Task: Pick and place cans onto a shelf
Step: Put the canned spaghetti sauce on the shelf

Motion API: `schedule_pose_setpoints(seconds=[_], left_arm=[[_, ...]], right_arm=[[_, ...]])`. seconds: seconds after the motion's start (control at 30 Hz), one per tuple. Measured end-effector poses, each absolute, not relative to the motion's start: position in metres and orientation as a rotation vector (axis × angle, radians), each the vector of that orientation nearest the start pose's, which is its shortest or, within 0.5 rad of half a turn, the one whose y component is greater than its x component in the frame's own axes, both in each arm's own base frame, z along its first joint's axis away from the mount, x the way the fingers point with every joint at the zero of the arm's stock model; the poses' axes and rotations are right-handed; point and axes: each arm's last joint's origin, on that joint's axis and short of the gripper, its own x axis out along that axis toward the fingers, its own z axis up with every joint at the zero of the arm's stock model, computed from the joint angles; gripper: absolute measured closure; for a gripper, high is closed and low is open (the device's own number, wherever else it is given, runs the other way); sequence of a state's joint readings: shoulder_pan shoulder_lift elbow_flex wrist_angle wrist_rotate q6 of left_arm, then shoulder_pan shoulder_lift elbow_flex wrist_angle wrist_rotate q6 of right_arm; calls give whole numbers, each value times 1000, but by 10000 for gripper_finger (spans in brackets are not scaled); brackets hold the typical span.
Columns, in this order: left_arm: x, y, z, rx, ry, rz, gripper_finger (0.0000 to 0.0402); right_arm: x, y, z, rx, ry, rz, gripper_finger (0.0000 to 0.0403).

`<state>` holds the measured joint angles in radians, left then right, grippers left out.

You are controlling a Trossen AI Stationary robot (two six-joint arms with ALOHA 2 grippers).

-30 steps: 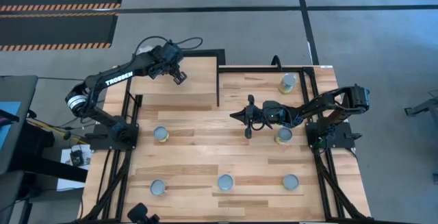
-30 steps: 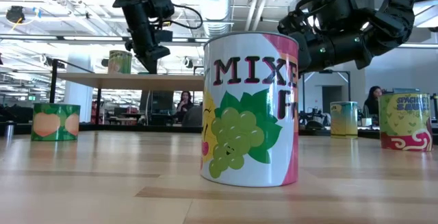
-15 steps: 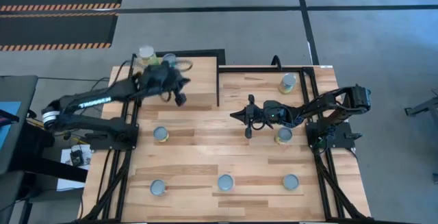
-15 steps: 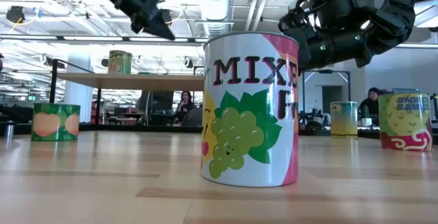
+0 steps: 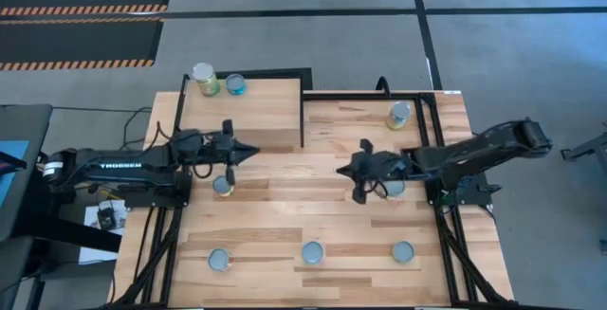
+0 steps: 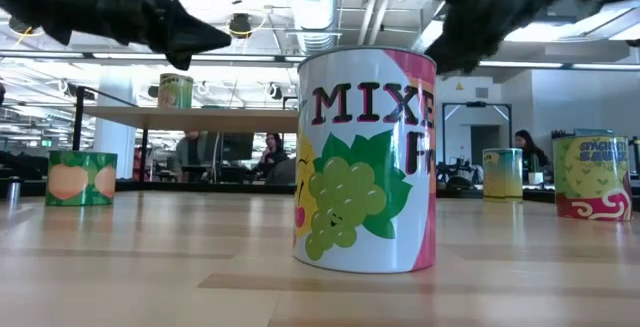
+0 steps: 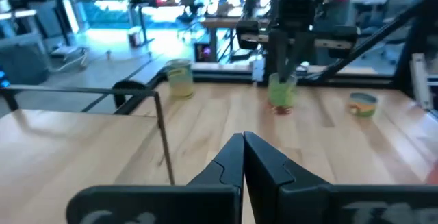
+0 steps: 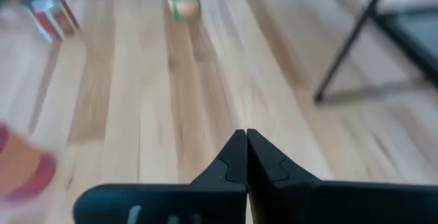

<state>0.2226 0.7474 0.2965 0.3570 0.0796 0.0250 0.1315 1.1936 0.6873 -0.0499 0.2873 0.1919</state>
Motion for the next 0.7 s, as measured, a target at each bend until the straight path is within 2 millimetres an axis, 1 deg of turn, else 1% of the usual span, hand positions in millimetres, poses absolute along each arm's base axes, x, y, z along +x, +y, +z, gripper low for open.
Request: schedule_pose_setpoints(seconds=[0.13, 0.27, 0.53, 0.7], left_arm=[[161, 34, 215, 11, 88, 138, 401], [158, 33, 206, 27, 67, 118, 401], [150, 30, 188, 21, -20, 87, 401], [148, 30, 180, 16, -3, 94, 401]], right_arm=[[235, 42, 257, 130, 714, -254, 389], [222, 54, 267, 244, 840, -309, 372], [197, 70, 259, 433, 1038, -438, 300], [193, 76, 246, 468, 1157, -536, 254]])
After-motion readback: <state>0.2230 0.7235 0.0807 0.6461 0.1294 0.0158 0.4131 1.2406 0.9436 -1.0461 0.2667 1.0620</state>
